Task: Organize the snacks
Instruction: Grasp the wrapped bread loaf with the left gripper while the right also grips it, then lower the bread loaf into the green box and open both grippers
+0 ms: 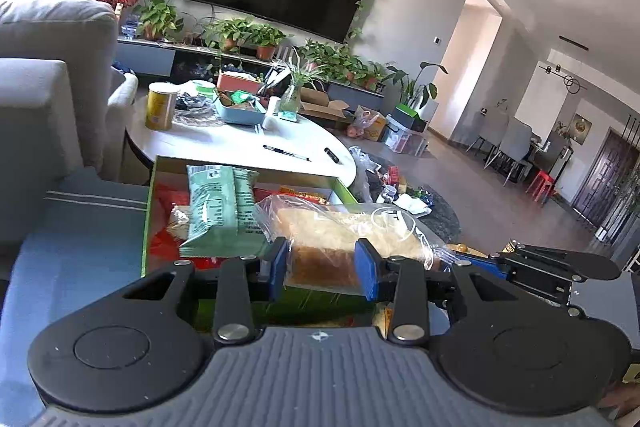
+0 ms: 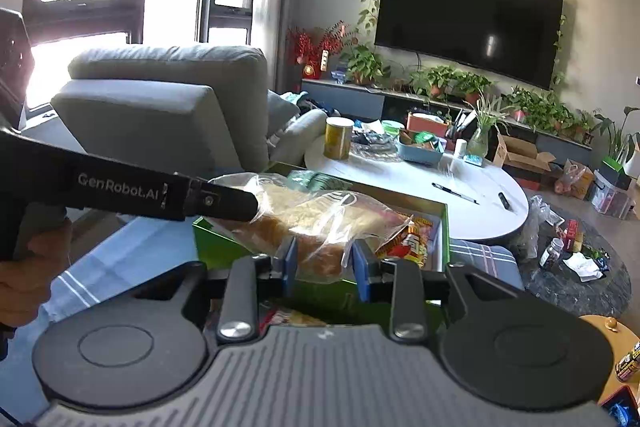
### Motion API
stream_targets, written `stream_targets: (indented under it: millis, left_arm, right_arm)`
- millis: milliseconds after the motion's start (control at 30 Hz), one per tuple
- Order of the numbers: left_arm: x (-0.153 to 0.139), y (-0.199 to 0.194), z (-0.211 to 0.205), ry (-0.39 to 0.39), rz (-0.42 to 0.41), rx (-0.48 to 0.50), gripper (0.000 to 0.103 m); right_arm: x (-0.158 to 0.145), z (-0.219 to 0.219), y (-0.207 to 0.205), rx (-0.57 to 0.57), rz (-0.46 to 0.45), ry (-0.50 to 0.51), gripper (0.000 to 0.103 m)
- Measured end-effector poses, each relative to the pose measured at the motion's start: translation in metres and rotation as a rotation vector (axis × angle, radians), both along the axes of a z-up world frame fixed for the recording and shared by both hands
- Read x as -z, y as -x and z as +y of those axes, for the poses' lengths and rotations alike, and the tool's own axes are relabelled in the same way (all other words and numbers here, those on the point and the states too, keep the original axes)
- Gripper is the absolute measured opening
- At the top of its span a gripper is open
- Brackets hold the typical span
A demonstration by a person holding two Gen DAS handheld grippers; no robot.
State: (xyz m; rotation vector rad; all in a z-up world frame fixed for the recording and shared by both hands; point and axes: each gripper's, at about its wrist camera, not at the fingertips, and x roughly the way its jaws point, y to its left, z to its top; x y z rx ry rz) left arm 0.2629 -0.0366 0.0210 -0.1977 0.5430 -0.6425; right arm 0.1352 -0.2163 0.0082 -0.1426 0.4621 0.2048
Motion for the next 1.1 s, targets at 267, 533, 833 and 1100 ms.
stream_targets:
  millis: [267,533,833,1100]
  left_arm:
    - [0.011,-0.021,-0.017,-0.042,-0.01,0.021,0.034]
    - [0.027,-0.042,-0.027,-0.051,0.032,0.031,0.034]
    - [0.046,-0.056,-0.041,-0.073,0.083,0.052,0.036]
    - [0.06,-0.074,-0.049,-0.074,0.148,0.068,0.038]
  right_arm:
    - [0.01,-0.012,-0.023,0.029,0.033,-0.019,0.039]
    - [0.025,-0.021,-0.042,0.055,0.072,-0.031,0.04]
    - [0.045,-0.028,-0.062,0.099,0.146,-0.055,0.041]
    - [0.049,-0.034,-0.072,0.128,0.148,-0.076,0.043]
